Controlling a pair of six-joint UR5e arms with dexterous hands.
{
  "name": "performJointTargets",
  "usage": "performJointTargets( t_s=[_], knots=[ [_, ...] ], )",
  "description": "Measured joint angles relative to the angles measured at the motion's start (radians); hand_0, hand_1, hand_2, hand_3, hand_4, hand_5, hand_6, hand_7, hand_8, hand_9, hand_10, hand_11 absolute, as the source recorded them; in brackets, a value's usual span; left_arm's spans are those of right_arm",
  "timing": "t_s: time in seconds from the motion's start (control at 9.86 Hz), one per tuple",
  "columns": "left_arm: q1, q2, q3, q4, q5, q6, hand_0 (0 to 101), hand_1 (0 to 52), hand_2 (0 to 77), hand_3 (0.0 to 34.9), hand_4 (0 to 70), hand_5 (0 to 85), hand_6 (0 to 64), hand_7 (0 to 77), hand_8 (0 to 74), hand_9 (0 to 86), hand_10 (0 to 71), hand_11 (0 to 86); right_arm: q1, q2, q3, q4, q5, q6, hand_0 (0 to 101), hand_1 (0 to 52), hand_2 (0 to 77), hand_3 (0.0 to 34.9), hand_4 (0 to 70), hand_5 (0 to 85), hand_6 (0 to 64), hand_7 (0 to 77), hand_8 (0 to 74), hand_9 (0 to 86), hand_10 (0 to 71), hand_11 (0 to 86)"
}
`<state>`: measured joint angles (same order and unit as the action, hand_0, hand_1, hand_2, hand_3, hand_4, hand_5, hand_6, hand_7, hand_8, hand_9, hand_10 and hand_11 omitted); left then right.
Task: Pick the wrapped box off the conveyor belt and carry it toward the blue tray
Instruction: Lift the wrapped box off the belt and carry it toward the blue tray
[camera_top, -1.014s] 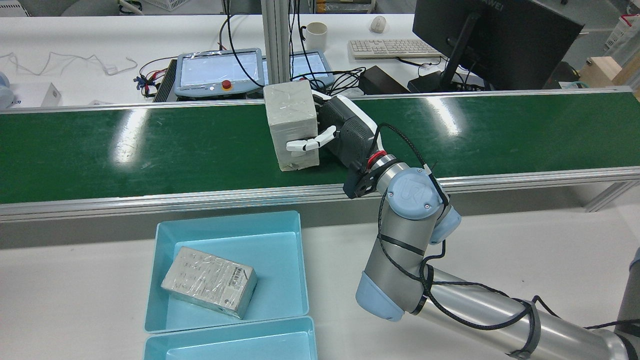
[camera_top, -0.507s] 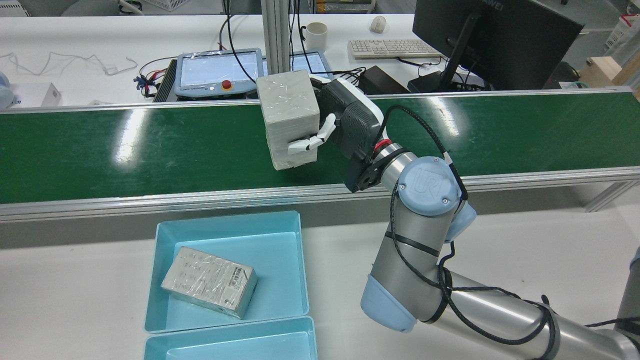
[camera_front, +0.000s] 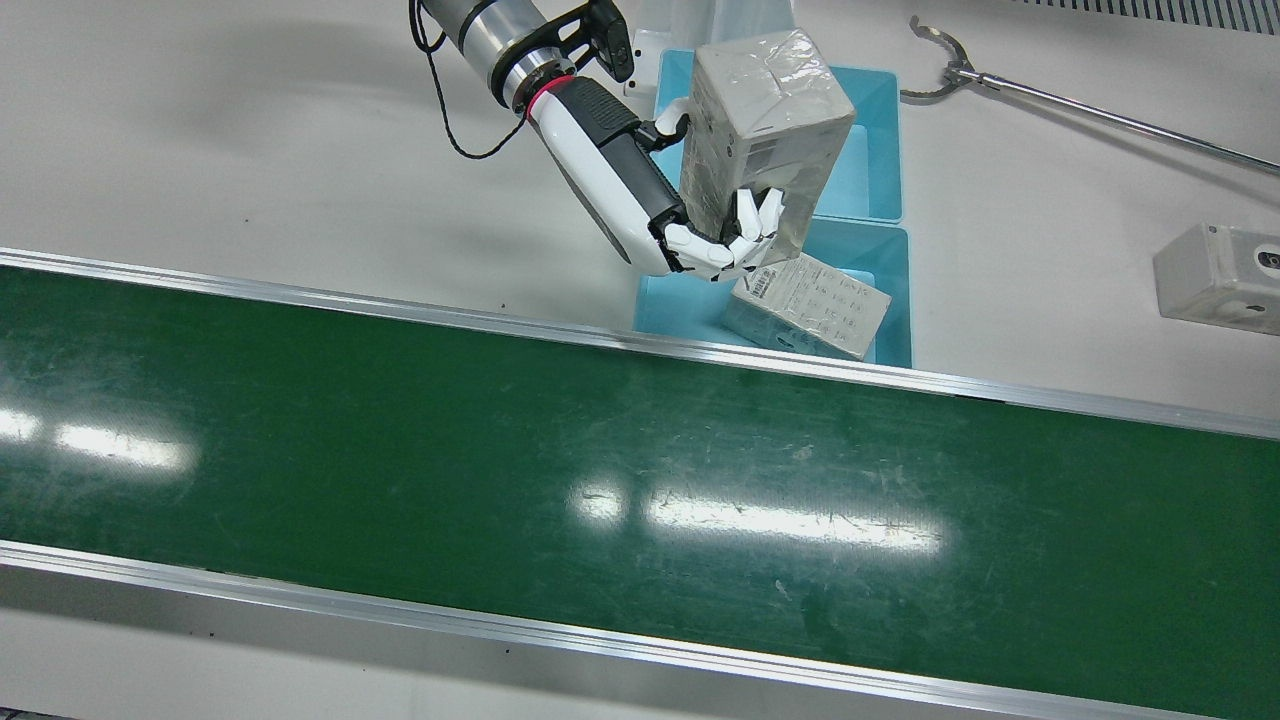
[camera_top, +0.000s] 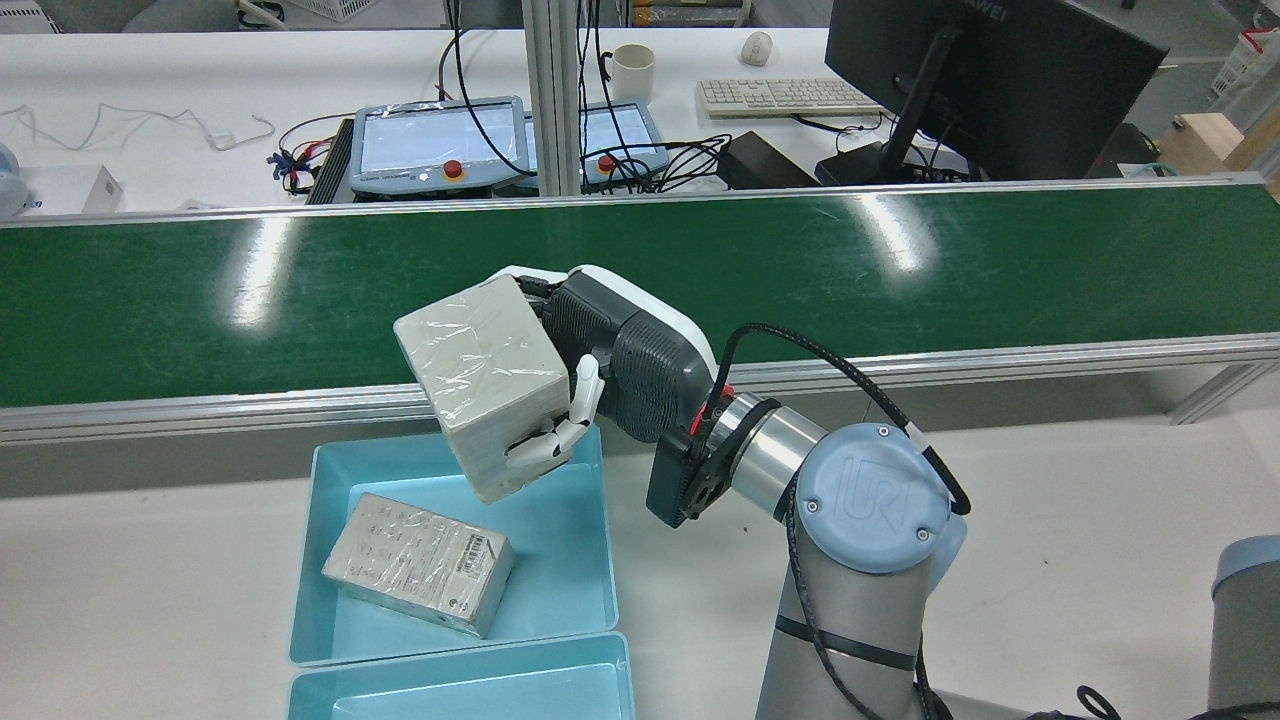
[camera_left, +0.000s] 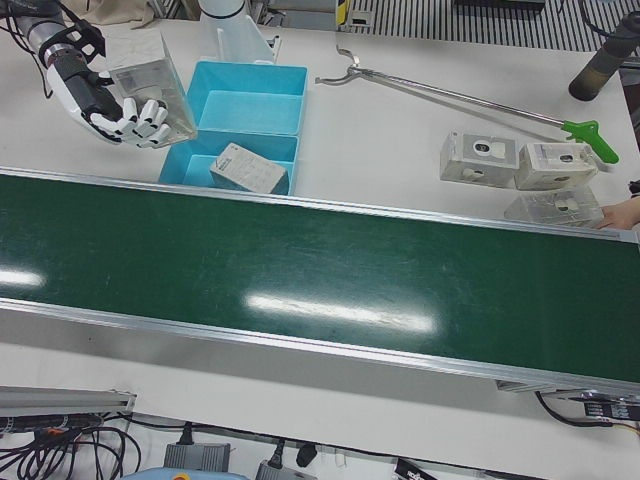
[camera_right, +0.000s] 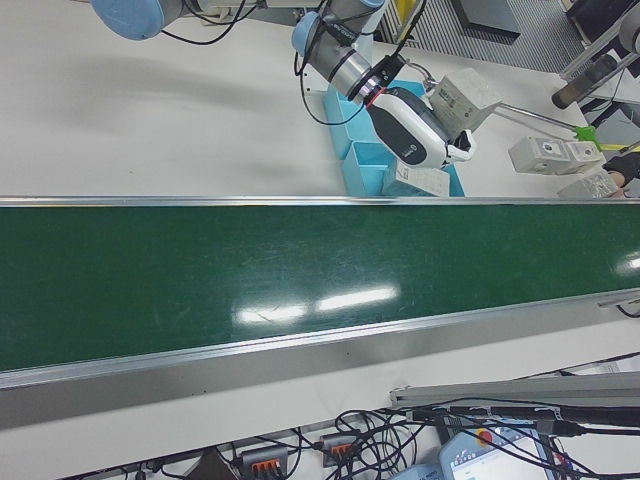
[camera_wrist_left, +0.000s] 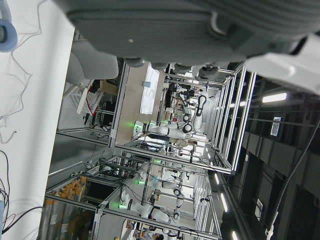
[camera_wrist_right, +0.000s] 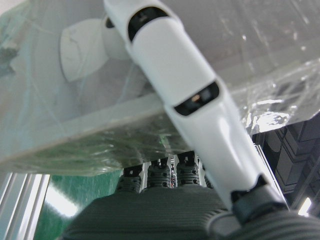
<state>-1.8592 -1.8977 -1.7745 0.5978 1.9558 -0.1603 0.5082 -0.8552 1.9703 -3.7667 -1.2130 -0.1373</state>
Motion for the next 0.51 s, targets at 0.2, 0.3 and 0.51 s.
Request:
performJointTargets(
  t_s=[0.2,0.3,0.51],
  knots=[
    [0.000,0.000,0.000,0.000,0.000,0.000,0,0.0,0.5,0.0,0.0,1.1,0.5,0.5,0.5,0.0,0.5,0.5,-0.016,-0.009,0.015,-0.002,-0.033,0.000,59,16.9,20.7,4.4,12.5,57.8,30.0,31.1,48.0,26.2,10.9,27.8],
    [0.000,0.000,0.000,0.000,0.000,0.000,0,0.0,0.5,0.0,0.0,1.1,0.0,0.5,0.5,0.0,0.0,0.5,-0.019,-0.012,0.018,-0.003,-0.059,0.000,55,23.5,16.9,5.4,13.6,46.9,21.3,21.3,41.5,20.2,0.0,17.5],
    [0.000,0.000,0.000,0.000,0.000,0.000,0,0.0,0.5,0.0,0.0,1.1,0.0,0.5,0.5,0.0,0.5,0.5,-0.019,-0.032,0.037,-0.004,-0.088,0.000,50,12.0,12.0,13.2,13.1,22.9,1.6,1.6,20.7,1.6,0.0,1.6]
  ],
)
